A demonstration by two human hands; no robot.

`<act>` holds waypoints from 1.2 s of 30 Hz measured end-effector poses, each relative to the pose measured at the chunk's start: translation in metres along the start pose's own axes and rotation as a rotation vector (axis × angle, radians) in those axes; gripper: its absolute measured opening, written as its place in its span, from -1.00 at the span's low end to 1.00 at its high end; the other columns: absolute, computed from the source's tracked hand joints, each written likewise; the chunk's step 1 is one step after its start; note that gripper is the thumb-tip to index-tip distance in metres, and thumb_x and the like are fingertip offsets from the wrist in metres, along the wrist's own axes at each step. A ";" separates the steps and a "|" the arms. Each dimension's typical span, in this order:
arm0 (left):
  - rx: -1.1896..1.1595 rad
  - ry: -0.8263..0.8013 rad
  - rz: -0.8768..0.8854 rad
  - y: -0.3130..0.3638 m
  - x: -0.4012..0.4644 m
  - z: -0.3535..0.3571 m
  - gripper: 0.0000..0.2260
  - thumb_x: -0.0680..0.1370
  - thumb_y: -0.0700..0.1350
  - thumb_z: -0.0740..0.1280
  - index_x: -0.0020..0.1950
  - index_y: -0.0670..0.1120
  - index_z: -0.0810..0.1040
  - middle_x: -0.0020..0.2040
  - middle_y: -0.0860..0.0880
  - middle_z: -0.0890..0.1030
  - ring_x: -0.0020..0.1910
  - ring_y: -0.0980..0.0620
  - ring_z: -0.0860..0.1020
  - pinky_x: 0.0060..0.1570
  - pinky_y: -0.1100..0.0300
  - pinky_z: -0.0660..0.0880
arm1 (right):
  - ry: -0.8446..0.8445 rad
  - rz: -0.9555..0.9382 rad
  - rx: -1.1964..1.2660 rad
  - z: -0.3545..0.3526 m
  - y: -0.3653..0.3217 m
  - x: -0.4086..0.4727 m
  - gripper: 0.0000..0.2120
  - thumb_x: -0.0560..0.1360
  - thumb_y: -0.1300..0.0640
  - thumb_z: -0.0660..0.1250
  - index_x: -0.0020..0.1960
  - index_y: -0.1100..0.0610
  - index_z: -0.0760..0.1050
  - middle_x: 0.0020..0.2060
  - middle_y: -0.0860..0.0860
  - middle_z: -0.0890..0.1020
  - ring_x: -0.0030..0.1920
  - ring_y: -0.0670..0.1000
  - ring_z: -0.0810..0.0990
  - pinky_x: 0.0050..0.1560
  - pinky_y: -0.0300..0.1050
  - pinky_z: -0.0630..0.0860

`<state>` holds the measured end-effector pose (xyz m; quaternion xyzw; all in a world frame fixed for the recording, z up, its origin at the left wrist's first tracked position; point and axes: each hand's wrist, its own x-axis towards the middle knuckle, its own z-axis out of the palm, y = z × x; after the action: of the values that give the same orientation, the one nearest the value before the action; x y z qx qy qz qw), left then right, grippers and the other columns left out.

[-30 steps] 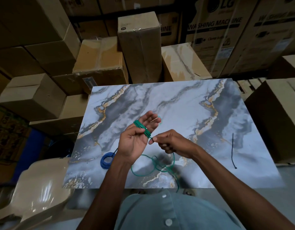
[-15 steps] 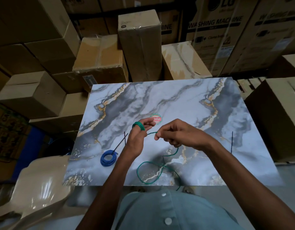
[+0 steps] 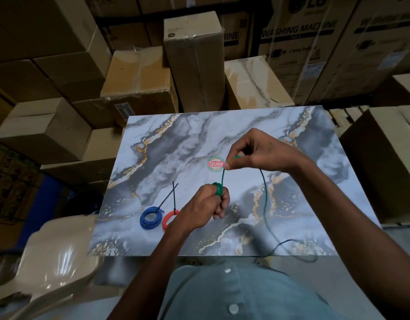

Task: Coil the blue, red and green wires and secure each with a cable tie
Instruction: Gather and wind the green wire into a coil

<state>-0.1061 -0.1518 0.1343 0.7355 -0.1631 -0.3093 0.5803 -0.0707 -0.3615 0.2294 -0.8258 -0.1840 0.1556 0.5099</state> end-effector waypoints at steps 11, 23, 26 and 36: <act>-0.898 -0.113 0.165 0.035 -0.027 -0.008 -0.77 0.26 -0.36 0.01 -0.38 -0.05 0.31 -0.49 0.00 0.28 -0.51 0.05 0.29 -0.56 0.22 0.13 | 0.288 0.135 0.321 0.050 0.055 0.018 -0.74 0.51 0.28 0.51 -0.18 0.50 0.61 -0.62 -0.14 0.45 -0.54 -0.23 0.40 -0.40 -0.46 0.29; -1.339 0.363 0.255 0.026 -0.004 -0.045 -0.64 0.16 -0.38 0.30 -0.10 -0.22 0.68 -0.12 -0.13 0.64 -0.16 -0.08 0.65 -0.20 0.19 0.59 | -0.044 0.211 0.422 0.095 0.048 0.024 -0.70 0.73 -0.02 0.17 0.21 0.05 0.65 -0.19 0.07 0.67 -0.18 0.03 0.58 0.00 -0.03 0.45; -1.383 0.371 0.274 0.027 -0.007 -0.051 -0.60 0.19 -0.40 0.32 -0.01 -0.22 0.68 -0.04 -0.13 0.65 -0.09 -0.07 0.65 -0.16 0.19 0.59 | 0.041 0.120 0.435 0.095 0.044 0.027 -0.75 0.73 0.03 0.20 0.23 0.03 0.64 -0.28 0.13 0.54 -0.26 0.03 0.45 -0.20 -0.17 0.39; -1.584 0.169 0.114 0.055 -0.019 -0.011 -0.61 0.35 -0.44 0.13 0.12 -0.33 0.54 -0.08 -0.18 0.53 -0.11 -0.12 0.56 -0.15 0.13 0.54 | 0.170 0.171 0.424 0.119 0.047 0.031 -0.77 0.60 0.33 0.29 -0.08 0.05 0.61 -0.29 0.15 0.52 -0.29 -0.12 0.50 -0.27 -0.18 0.37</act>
<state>-0.1066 -0.1471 0.1928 0.1162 0.1124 -0.2463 0.9556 -0.0892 -0.2728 0.1338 -0.7231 -0.0333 0.1634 0.6703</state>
